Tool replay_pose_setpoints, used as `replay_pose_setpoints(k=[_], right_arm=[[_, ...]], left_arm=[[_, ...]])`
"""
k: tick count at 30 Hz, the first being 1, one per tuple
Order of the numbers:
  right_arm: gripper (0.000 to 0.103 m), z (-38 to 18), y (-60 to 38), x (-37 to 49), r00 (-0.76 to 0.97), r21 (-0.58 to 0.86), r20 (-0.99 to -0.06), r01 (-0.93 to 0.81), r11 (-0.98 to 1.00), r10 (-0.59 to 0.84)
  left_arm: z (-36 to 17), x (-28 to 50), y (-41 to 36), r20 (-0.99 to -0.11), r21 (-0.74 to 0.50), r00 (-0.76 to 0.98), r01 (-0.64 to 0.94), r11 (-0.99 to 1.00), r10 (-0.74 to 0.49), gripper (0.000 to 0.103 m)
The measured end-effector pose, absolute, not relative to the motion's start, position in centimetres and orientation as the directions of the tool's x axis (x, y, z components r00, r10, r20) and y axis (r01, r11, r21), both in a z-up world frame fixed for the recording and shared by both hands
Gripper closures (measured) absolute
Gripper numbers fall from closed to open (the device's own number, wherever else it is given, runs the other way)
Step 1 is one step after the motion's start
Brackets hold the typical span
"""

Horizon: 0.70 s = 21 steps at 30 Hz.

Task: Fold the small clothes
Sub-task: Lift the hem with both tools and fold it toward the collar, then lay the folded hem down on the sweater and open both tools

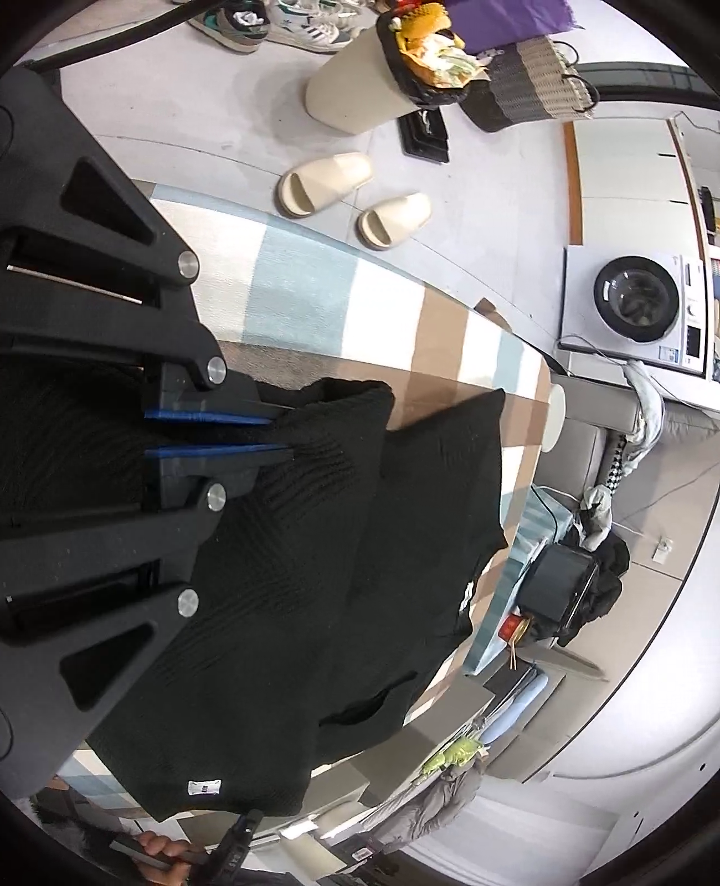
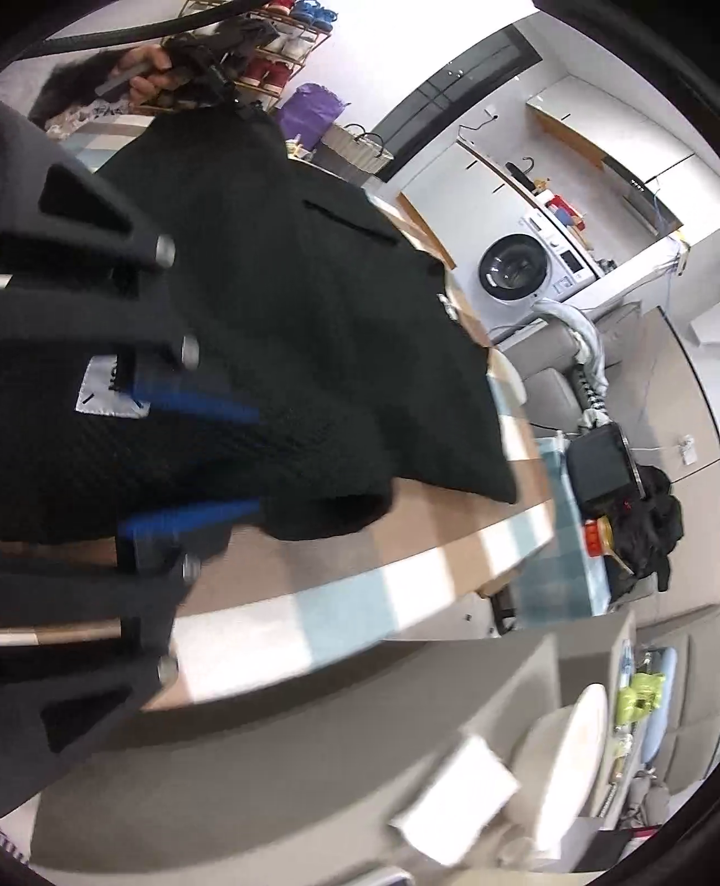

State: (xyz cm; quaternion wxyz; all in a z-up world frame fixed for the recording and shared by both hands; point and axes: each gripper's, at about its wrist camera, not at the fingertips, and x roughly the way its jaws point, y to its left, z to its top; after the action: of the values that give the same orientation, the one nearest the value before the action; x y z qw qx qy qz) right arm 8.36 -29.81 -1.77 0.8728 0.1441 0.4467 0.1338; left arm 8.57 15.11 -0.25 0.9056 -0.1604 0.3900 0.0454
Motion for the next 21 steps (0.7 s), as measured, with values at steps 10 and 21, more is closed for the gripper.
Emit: replay_pose_setpoints(k=[10, 21], right_arm=[[0.098, -1.7, -27.4, 8.1, 0.579, 0.248, -0.750, -0.202, 0.947, 0.320], [0.099, 3.6, -26.7, 12.8, 0.760, 0.230, -0.602, -0.129, 0.965, 0.245]], left_arm=[[-0.5, 8.5, 15.0, -0.705, -0.261, 0.708, -0.201, 0.944, -0.044, 0.099], [0.3, 12.9, 16.3, -0.657, -0.264, 0.753, -0.249, 0.932, 0.015, 0.100]])
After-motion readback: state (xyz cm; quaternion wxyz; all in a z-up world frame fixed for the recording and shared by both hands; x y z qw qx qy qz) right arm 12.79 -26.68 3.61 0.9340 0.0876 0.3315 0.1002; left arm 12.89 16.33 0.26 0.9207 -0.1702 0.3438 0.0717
